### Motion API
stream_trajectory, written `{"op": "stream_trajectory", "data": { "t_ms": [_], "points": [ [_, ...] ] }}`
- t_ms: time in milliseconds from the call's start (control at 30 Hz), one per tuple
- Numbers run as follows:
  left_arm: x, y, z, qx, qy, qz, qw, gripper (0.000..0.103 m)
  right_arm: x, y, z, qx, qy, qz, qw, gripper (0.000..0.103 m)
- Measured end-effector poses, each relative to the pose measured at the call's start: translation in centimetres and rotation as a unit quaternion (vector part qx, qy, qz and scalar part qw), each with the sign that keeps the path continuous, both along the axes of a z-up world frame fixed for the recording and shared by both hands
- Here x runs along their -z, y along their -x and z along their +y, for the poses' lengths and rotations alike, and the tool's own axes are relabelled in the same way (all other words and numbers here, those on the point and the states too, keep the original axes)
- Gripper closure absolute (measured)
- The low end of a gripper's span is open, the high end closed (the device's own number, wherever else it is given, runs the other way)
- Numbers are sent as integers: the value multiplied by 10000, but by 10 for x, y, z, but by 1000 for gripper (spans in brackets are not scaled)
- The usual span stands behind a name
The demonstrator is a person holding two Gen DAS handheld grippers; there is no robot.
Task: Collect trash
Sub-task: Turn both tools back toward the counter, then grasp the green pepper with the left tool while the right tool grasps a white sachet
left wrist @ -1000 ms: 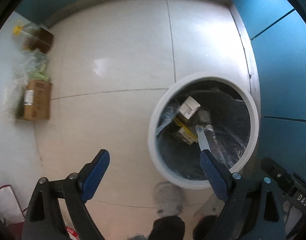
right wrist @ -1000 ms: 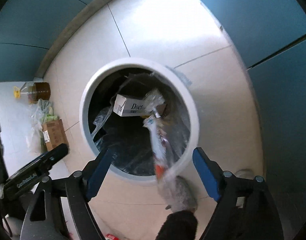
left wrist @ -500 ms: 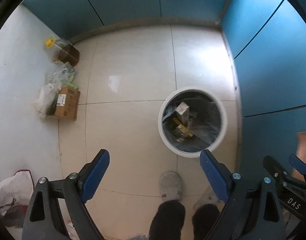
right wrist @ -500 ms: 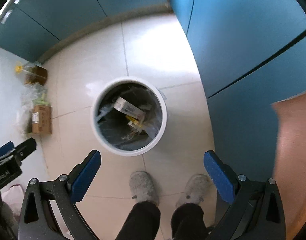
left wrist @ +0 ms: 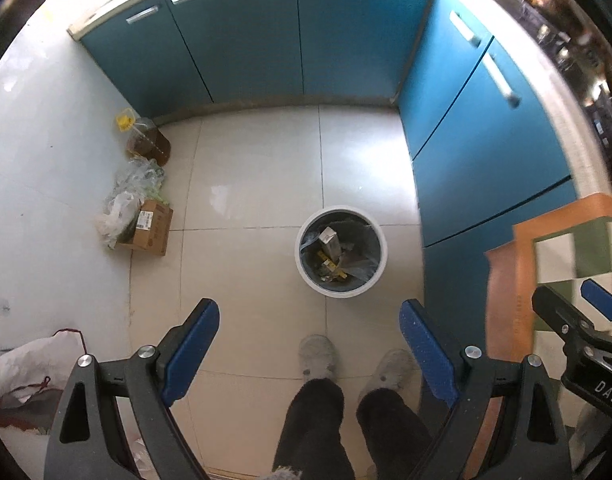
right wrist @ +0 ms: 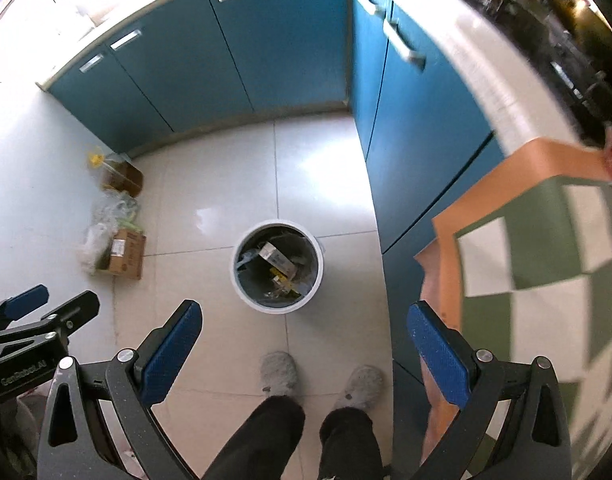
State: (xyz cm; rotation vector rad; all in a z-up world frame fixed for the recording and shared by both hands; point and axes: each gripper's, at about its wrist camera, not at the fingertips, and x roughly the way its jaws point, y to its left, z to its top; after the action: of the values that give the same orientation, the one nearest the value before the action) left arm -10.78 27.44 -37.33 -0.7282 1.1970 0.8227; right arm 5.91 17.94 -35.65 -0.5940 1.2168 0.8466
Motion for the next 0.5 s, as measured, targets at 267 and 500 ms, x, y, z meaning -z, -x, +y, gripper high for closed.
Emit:
{"op": "stream_trajectory", "data": {
  "t_ms": [267,500],
  "points": [
    [-87,-7,-22,-3,-716,-14,9974,11,-74,-1,-43,321,-676,591,9954,0],
    [-138,-97,-55,615,-1181,-272,9907,3,-127,-82,-123,1634,-1211,518,9777,0]
  ]
}}
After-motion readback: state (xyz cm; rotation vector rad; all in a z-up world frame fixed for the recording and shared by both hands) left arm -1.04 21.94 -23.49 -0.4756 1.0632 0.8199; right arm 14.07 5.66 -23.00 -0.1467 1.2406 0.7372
